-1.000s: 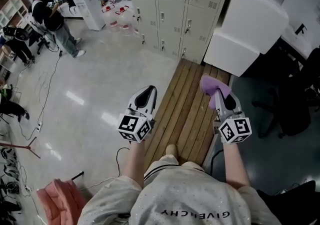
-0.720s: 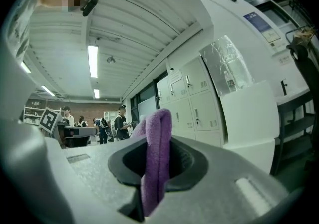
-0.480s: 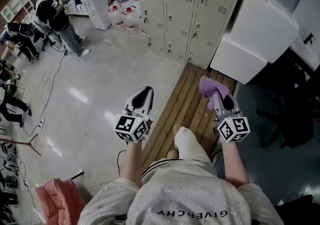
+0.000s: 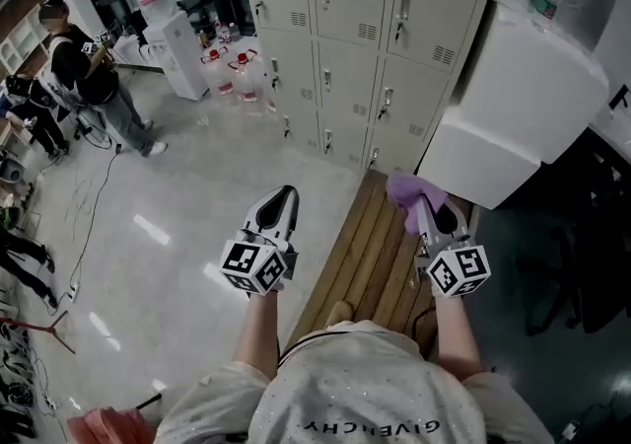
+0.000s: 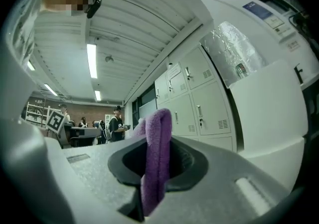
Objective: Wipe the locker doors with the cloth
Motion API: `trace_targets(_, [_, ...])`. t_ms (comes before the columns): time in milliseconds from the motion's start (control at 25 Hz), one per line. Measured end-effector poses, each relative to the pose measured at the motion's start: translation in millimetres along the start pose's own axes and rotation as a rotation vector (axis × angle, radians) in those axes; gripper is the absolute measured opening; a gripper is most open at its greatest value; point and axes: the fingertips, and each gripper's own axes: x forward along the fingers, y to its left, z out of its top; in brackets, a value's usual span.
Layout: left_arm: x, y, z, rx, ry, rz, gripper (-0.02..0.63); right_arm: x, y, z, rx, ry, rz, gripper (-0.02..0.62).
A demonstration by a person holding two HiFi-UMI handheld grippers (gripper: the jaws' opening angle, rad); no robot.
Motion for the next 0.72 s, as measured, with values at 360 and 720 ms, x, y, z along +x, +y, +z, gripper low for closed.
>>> trace_targets(360, [127, 10, -8, 0.016, 0.061, -0.131, 0.018, 51, -72, -6, 0.021, -0.007, -0.069, 0.055])
trace_targets(720, [191, 6, 6, 0.036, 0.046, -0.15, 0.018, 73, -102, 14, 0.02, -0.033, -0.078, 0.055])
